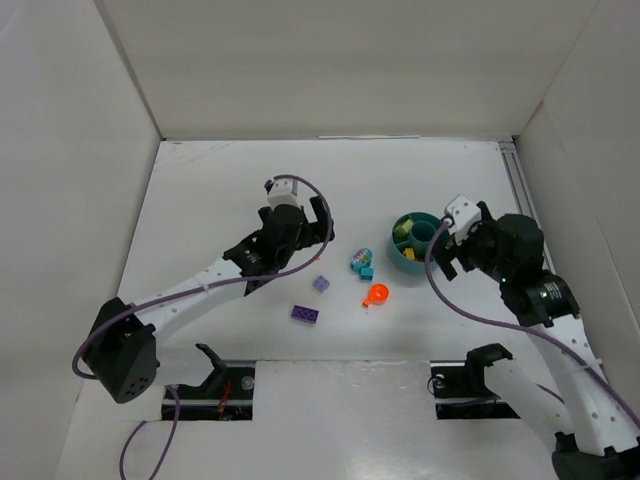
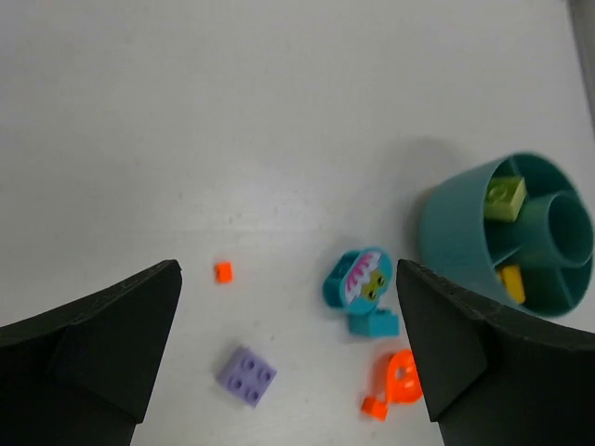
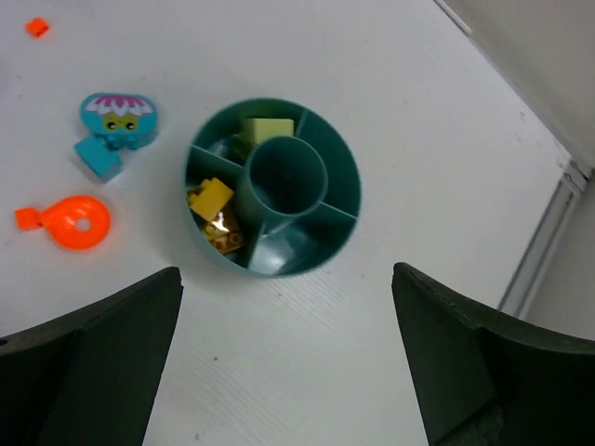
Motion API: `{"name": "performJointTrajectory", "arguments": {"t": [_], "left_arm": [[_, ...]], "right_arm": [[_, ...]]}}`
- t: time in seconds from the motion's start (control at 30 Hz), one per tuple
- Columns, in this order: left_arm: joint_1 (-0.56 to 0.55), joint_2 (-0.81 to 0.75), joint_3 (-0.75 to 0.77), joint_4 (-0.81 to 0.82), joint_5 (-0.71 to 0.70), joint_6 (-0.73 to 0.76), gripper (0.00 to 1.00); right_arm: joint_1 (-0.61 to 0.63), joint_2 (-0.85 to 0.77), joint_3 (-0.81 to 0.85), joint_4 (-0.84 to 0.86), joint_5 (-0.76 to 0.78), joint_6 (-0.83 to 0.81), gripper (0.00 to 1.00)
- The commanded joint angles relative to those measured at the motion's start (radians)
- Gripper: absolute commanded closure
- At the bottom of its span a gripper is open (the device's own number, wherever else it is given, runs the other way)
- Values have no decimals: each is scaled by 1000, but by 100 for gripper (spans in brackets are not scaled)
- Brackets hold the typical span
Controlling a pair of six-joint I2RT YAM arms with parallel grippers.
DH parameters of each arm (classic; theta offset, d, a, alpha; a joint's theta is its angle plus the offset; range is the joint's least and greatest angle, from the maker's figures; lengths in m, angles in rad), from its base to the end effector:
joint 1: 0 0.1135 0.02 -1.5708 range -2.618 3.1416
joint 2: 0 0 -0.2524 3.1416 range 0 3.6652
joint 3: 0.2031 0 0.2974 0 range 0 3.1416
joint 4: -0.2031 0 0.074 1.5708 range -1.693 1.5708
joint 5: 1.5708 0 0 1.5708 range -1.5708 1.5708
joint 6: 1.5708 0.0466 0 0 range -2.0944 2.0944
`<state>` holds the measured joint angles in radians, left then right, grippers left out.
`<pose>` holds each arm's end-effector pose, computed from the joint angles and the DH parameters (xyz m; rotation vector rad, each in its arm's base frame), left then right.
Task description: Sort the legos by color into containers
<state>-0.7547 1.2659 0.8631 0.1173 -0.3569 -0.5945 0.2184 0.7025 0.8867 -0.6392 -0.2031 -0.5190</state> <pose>0.2651 -0.2270 0.2621 -0.1018 1.8794 -0.6095 0.2032 0.0547 0.3363 -0.8443 1.8304 0.0147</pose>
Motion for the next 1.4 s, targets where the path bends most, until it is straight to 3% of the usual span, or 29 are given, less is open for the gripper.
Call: {"name": "performJointTrajectory", "arguments": {"t": [0.0, 0.07, 0.17, 0.27, 0.4, 0.7, 1.03, 1.13, 1.37], "left_arm": [[0, -98, -42, -123, 94, -27, 0], [70, -141, -90, -123, 154, -37, 0], [228, -183, -165, -82, 371, -36, 0], [374, -162, -209, -82, 490, -36, 0], [390, -149, -263, -82, 530, -45, 0], [390, -197, -323, -102, 550, -45, 0], [390, -197, -332, -90, 549, -36, 0], [390, -197, -332, -90, 530, -36, 0], [390, -206, -332, -90, 521, -36, 0]], "right_arm": [[207, 44, -15, 85, 120, 46, 2], [319, 113, -15, 124, 216, 100, 2], [527, 240, 29, 145, 432, 145, 2], [640, 358, 79, 154, 508, 180, 2], [650, 442, 89, 165, 530, 233, 2], [650, 465, -120, 352, 240, 194, 4], [650, 569, -158, 312, 330, 249, 9], [650, 615, -158, 312, 330, 240, 16], [659, 703, -127, 300, 378, 217, 16]]}}
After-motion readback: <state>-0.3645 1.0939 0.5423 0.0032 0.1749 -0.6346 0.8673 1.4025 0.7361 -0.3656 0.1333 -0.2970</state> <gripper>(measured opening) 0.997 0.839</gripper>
